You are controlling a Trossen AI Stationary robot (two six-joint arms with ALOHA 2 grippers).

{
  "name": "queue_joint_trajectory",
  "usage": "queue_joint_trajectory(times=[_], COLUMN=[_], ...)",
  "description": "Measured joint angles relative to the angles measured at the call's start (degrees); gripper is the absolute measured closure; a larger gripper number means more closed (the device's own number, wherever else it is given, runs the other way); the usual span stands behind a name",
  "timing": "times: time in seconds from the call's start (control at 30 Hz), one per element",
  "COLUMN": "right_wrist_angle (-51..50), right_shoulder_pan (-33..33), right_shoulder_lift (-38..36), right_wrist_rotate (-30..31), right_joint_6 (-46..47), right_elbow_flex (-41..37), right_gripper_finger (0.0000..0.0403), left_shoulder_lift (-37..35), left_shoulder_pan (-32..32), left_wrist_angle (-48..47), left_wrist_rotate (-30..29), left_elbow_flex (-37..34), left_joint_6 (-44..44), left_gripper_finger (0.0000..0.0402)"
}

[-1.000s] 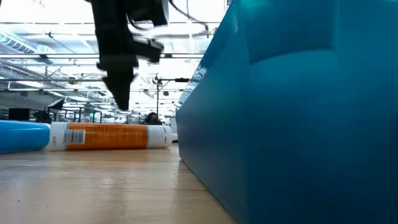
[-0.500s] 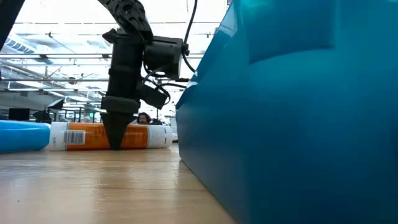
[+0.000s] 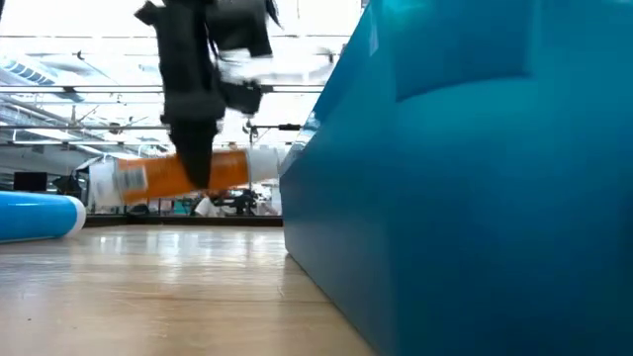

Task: Sort silicone sealant tubes
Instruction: Put the orange sealant into the blue bin

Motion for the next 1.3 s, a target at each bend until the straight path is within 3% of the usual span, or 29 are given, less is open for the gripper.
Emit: queue_joint_trajectory(times=[0.23, 0.33, 0.43, 0.67, 0.9, 1.13, 1.3], right_wrist_angle=[-0.02, -0.71, -0.95, 0.24, -0.28, 3.52, 4.4], right_shoulder_pan=[-0.22, -0.22, -0.22, -0.64, -2.13, -2.97, -4.82], right_shoulder_lift=[0.0, 0.0, 0.0, 0.0, 0.0, 0.0, -0.66], right_wrist_rotate=[0.07, 0.11, 0.12, 0.16, 0.24, 0.23, 0.24], right_joint_6=[0.02, 0.75, 0.93, 0.9, 5.39, 5.48, 5.48], right_elbow_flex=[0.0, 0.0, 0.0, 0.0, -0.73, -2.16, -2.36], right_gripper_finger=[0.0106, 0.0106, 0.0106, 0.0106, 0.0106, 0.0106, 0.0106], left_shoulder_lift=[-14.56, -20.21, -25.16, -31.62, -35.02, -35.59, -35.51], left_shoulder_pan=[-5.49, -8.58, -10.83, -10.01, -7.03, -4.8, -4.28], left_wrist_angle=[1.98, 9.69, 22.15, 51.94, 81.55, 98.02, 99.61], left_wrist_rotate=[-8.98, -13.29, -13.84, -9.41, 2.78, 9.97, 9.14], left_elbow_flex=[-0.39, -3.07, -8.55, -26.81, -42.67, -49.9, -50.18], left_joint_6=[0.07, 3.32, 8.64, 17.13, 22.58, 22.59, 26.37], left_gripper_finger=[0.0195, 0.0195, 0.0195, 0.0195, 0.0195, 0.0195, 0.0195])
